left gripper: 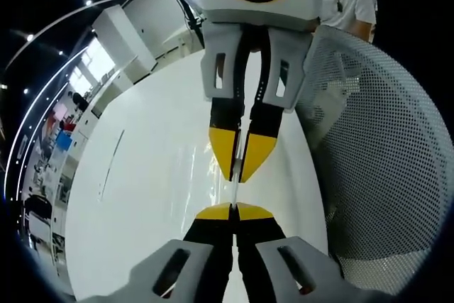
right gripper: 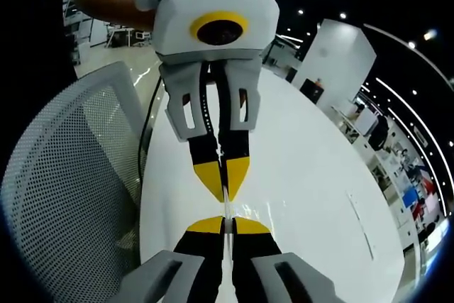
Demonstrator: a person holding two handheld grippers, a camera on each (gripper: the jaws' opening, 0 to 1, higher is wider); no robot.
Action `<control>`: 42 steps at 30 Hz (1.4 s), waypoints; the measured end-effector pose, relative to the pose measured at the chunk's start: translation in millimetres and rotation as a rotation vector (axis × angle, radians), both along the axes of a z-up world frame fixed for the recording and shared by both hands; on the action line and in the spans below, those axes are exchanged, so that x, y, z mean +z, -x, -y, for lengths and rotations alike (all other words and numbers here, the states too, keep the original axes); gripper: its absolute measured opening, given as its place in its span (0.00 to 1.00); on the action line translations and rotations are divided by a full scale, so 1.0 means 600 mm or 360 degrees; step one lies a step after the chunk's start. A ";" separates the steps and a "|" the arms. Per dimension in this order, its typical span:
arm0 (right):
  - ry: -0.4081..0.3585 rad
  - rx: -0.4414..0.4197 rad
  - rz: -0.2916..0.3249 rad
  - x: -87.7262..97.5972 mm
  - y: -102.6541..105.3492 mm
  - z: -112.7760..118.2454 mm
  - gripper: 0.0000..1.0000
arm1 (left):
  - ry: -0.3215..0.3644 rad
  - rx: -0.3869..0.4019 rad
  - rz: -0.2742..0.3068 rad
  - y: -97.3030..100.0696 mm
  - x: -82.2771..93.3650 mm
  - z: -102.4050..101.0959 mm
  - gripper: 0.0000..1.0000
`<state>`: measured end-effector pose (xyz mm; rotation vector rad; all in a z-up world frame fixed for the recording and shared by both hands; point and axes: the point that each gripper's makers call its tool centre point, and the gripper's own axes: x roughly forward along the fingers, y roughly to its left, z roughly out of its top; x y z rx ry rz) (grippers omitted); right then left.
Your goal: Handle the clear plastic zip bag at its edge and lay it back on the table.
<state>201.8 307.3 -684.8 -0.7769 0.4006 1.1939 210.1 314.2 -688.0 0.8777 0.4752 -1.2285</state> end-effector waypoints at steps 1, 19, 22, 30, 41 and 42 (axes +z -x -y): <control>0.0000 0.0000 0.0000 0.000 0.000 0.000 0.00 | -0.0001 0.0000 0.0000 0.001 0.000 0.000 0.00; -0.0009 -0.0010 -0.0003 0.000 0.000 0.000 0.00 | -0.0009 -0.0003 0.0002 -0.001 0.000 -0.003 0.00; -0.0005 -0.0007 -0.0001 0.000 0.000 0.000 0.00 | -0.0011 0.0001 0.0000 -0.001 0.000 -0.005 0.00; -0.0001 -0.0002 -0.0007 -0.001 0.001 0.001 0.00 | -0.0013 0.0004 -0.0004 0.001 0.000 -0.007 0.00; -0.0005 -0.0015 -0.0007 -0.001 -0.001 0.005 0.00 | -0.0014 0.0005 -0.0002 -0.003 -0.001 -0.008 0.00; -0.0005 -0.0015 -0.0007 -0.001 -0.001 0.006 0.00 | -0.0013 0.0005 -0.0002 -0.003 0.000 -0.007 0.00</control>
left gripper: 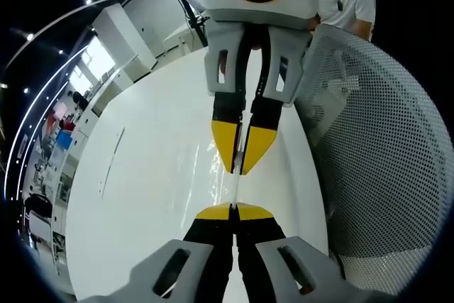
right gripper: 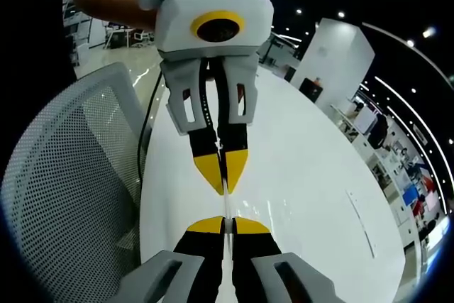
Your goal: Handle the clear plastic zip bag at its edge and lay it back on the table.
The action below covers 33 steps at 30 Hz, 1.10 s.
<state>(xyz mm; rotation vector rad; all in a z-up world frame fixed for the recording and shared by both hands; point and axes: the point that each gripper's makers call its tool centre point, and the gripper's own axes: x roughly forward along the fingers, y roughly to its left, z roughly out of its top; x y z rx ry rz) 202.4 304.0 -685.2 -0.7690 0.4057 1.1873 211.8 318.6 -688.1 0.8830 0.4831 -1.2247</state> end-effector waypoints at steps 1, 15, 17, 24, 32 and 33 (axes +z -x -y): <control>0.0000 -0.0001 -0.0001 0.000 0.000 0.001 0.00 | 0.0001 0.0000 0.0001 0.000 0.000 0.000 0.00; -0.0001 -0.0011 -0.0003 -0.001 -0.002 0.002 0.00 | 0.0005 0.0012 0.0002 -0.003 0.000 -0.002 0.00; -0.0002 -0.0010 -0.0003 -0.001 -0.002 0.002 0.00 | 0.0008 0.0015 0.0002 -0.002 0.001 -0.003 0.00; 0.0001 -0.0015 -0.0005 -0.001 -0.002 0.003 0.00 | 0.0010 0.0016 0.0000 -0.003 0.001 -0.004 0.00; 0.0002 -0.0025 -0.0009 -0.002 -0.002 0.005 0.00 | 0.0008 0.0012 0.0004 -0.003 0.002 -0.005 0.00; 0.0002 -0.0026 -0.0009 -0.002 -0.002 0.005 0.00 | 0.0008 0.0012 0.0004 -0.004 0.002 -0.005 0.00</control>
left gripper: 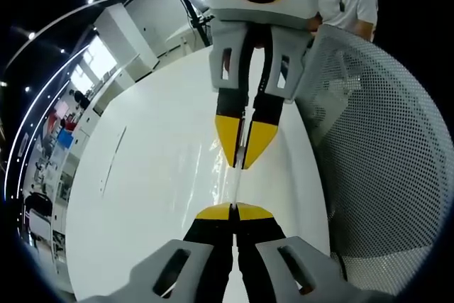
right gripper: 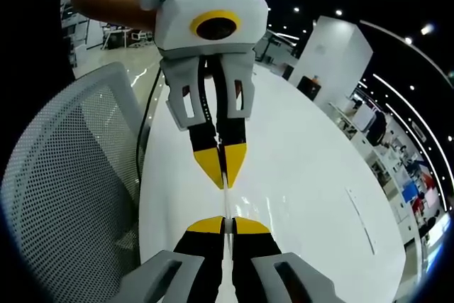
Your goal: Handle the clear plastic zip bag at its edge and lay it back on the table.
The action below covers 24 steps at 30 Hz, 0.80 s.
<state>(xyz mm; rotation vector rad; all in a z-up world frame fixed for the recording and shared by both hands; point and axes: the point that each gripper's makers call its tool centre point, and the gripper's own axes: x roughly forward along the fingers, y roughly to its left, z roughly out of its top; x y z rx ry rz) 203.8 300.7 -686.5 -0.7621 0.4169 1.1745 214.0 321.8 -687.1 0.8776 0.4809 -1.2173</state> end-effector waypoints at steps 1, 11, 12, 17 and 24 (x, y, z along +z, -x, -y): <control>0.0000 -0.0001 0.0001 0.000 0.000 0.000 0.00 | 0.0002 0.0001 0.0000 0.000 0.001 0.000 0.00; 0.0003 -0.0008 0.0000 -0.001 0.001 0.003 0.00 | 0.0004 0.0004 0.0002 0.000 0.001 0.000 0.00; 0.0005 -0.0009 0.0001 -0.001 0.001 0.004 0.00 | 0.0005 0.0004 0.0002 0.000 0.000 0.000 0.00; 0.0006 -0.0015 -0.0001 -0.002 0.000 0.005 0.00 | 0.0005 0.0003 0.0000 -0.001 0.000 0.001 0.00; 0.0005 -0.0016 -0.0001 -0.001 0.000 0.005 0.00 | 0.0003 0.0001 0.0000 -0.001 0.000 0.000 0.00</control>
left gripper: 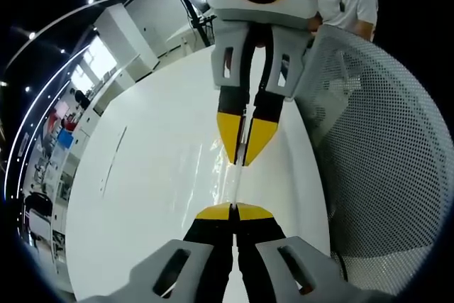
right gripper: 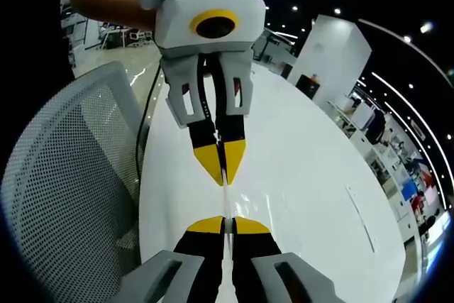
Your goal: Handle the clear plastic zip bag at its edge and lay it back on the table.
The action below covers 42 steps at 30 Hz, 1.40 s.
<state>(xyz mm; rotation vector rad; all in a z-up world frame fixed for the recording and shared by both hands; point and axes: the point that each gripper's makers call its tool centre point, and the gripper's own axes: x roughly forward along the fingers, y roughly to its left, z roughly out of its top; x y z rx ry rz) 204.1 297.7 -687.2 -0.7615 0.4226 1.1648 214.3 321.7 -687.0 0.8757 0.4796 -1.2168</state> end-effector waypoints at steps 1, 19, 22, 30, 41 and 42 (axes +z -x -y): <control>0.0000 0.0000 -0.0001 0.000 0.000 0.000 0.00 | 0.0000 0.0001 -0.0001 0.000 0.000 -0.001 0.00; 0.0007 0.0001 -0.0007 -0.003 0.004 0.003 0.00 | -0.0007 0.0011 -0.0004 0.002 -0.001 -0.008 0.00; 0.0013 -0.0002 -0.0007 -0.004 0.005 0.005 0.00 | -0.0016 0.0013 -0.0002 0.002 -0.002 -0.011 0.00; 0.0010 -0.0014 -0.0004 -0.003 0.003 0.008 0.00 | -0.0013 0.0017 0.0002 -0.002 -0.001 -0.012 0.00; 0.0001 -0.0026 -0.0003 -0.001 -0.001 0.010 0.00 | 0.0001 0.0033 0.0002 -0.004 0.002 -0.012 0.00; 0.0002 -0.0026 -0.0003 -0.002 -0.001 0.010 0.00 | 0.0002 0.0035 0.0000 -0.004 0.001 -0.012 0.00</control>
